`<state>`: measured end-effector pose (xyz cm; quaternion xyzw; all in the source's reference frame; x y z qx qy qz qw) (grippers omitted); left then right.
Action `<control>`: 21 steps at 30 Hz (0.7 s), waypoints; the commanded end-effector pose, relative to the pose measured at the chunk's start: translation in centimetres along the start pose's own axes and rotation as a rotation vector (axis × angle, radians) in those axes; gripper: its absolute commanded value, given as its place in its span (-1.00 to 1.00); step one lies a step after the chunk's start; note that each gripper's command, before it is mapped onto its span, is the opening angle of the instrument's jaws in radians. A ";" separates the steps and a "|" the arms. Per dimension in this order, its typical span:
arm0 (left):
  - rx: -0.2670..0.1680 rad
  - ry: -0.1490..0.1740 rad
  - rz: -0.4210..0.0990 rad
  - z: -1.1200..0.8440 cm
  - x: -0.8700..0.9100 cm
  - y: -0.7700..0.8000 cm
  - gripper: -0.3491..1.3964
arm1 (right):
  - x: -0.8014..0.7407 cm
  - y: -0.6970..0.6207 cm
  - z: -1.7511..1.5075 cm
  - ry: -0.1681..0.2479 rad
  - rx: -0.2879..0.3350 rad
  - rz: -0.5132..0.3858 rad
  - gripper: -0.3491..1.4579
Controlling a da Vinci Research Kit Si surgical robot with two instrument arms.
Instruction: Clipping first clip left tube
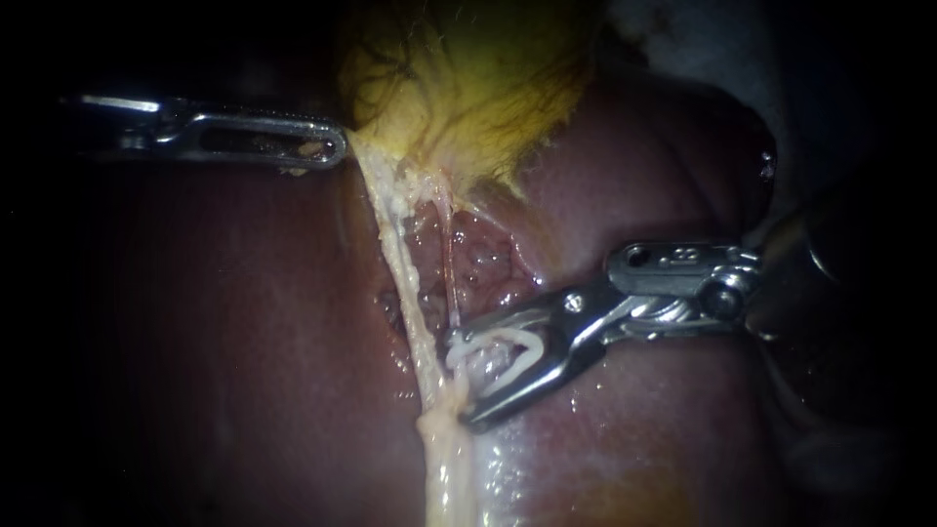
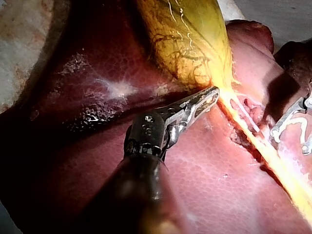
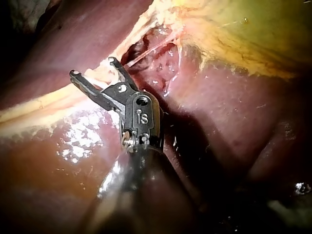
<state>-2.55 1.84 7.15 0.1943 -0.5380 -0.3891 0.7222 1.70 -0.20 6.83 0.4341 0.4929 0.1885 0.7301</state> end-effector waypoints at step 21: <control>-0.002 0.000 0.000 0.01 0.01 0.00 -1.00 | -0.39 0.68 0.15 -0.009 -0.020 -0.009 0.05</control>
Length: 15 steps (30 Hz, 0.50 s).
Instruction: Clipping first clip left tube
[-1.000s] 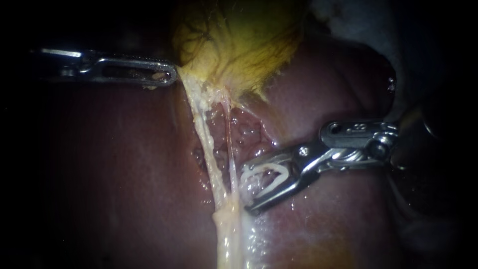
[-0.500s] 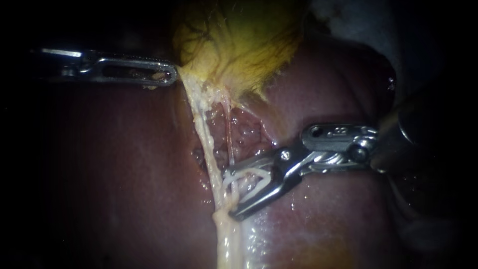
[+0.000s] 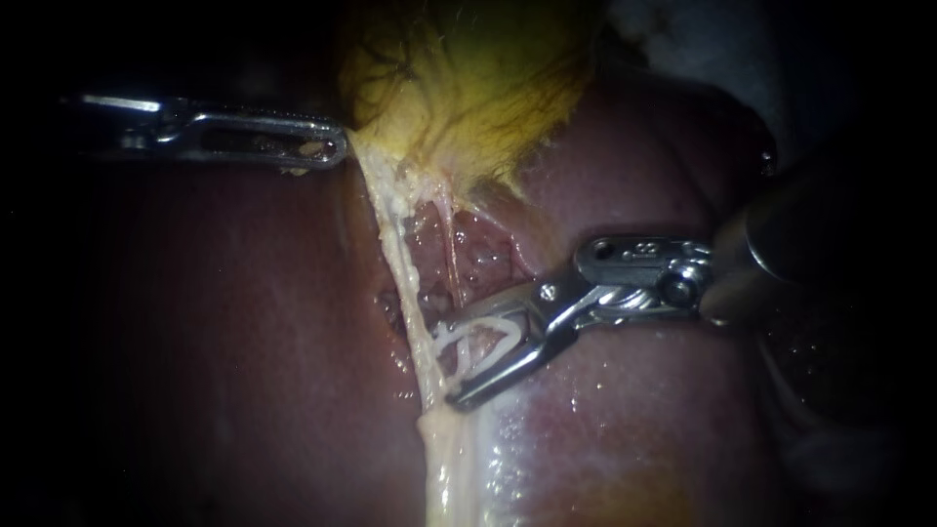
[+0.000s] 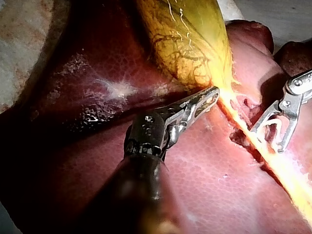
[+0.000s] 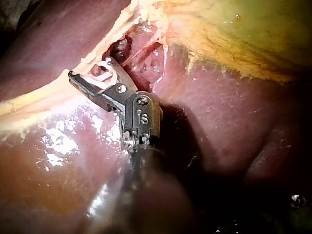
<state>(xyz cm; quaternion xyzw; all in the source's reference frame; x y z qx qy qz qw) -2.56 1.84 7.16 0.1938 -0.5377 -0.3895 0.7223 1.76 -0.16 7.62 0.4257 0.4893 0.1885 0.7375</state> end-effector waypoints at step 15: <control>0.000 0.000 0.000 0.01 0.00 0.00 -1.00 | 0.04 0.17 0.21 0.048 0.061 -0.007 0.05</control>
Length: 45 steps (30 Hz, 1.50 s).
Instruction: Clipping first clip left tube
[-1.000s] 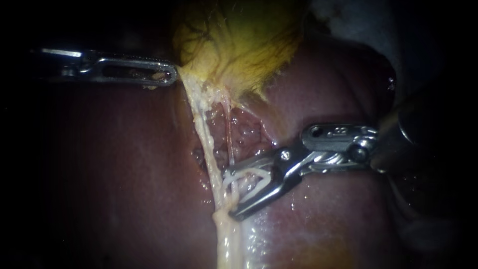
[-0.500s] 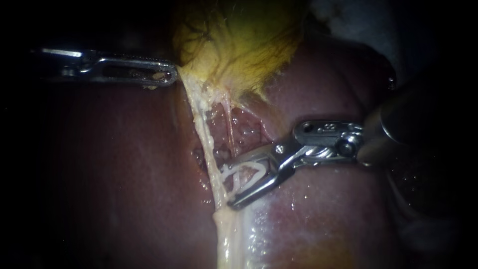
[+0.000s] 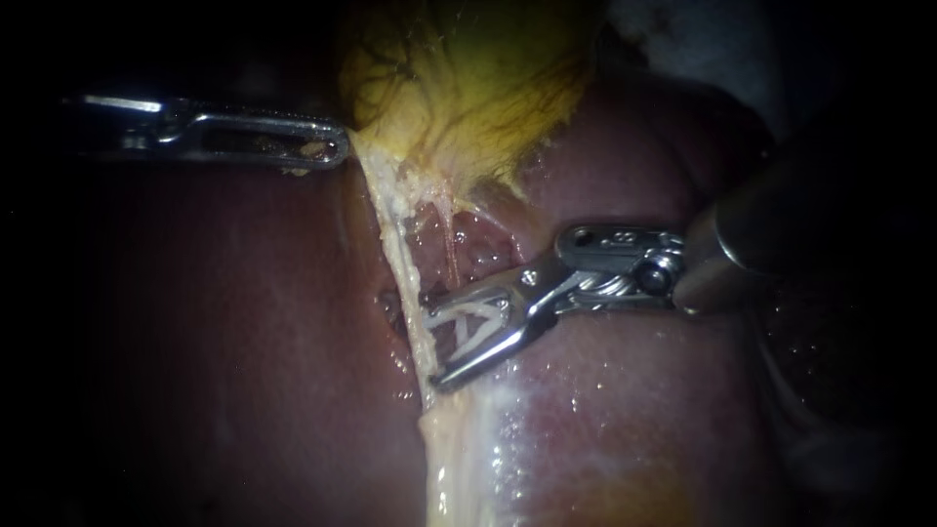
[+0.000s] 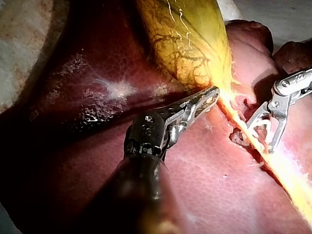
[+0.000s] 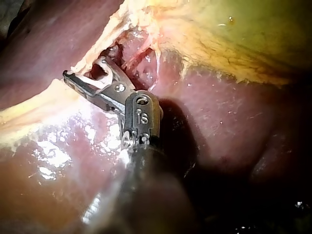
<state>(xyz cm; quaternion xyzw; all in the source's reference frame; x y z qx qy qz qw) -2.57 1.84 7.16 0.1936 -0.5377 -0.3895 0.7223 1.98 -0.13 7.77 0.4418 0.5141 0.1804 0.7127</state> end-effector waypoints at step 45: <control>0.000 0.000 0.000 0.01 0.00 0.01 -1.00 | 0.06 -0.44 0.36 0.039 0.230 -0.051 -0.67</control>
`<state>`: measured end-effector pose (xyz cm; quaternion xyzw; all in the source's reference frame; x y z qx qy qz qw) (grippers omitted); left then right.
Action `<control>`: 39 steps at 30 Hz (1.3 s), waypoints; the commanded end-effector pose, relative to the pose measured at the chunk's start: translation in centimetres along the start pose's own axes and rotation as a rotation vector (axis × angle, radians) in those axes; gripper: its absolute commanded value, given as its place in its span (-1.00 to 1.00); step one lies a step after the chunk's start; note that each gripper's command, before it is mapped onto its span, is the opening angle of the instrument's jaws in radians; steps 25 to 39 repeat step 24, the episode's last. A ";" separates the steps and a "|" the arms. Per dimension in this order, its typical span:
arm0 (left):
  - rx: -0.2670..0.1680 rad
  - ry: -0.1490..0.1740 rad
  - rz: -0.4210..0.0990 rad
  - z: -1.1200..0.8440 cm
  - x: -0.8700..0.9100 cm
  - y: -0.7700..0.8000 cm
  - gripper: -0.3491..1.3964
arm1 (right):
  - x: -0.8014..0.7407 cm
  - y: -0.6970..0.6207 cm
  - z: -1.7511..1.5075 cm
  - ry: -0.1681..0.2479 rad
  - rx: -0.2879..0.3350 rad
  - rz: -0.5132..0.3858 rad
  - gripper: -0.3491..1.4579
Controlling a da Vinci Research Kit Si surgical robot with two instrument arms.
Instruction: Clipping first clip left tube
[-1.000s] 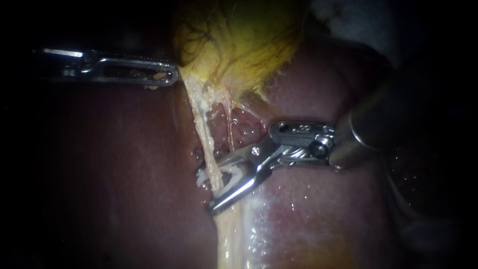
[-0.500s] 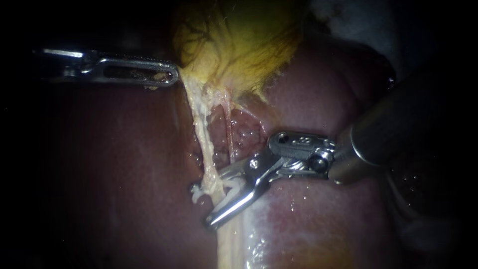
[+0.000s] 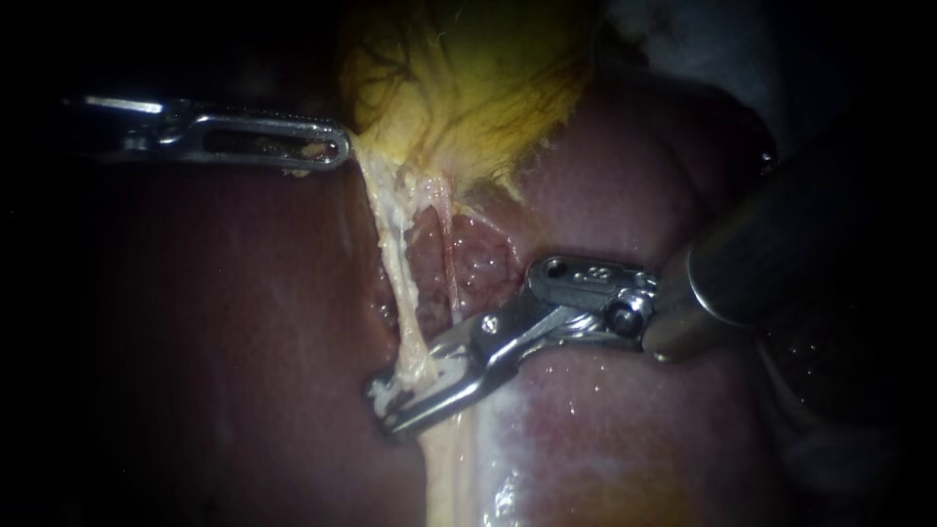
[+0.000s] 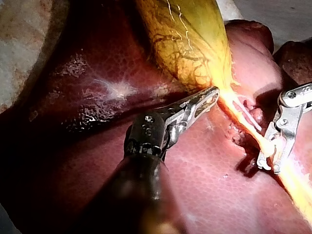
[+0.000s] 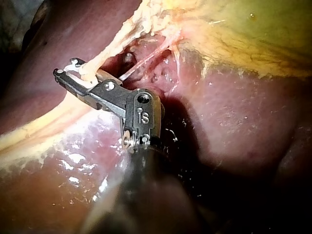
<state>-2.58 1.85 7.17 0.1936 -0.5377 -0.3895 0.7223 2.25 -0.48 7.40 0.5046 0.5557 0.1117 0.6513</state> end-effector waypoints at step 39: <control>0.001 0.000 0.000 -0.01 0.00 0.01 -1.00 | 0.02 0.00 0.03 -0.015 -0.029 -0.089 -1.00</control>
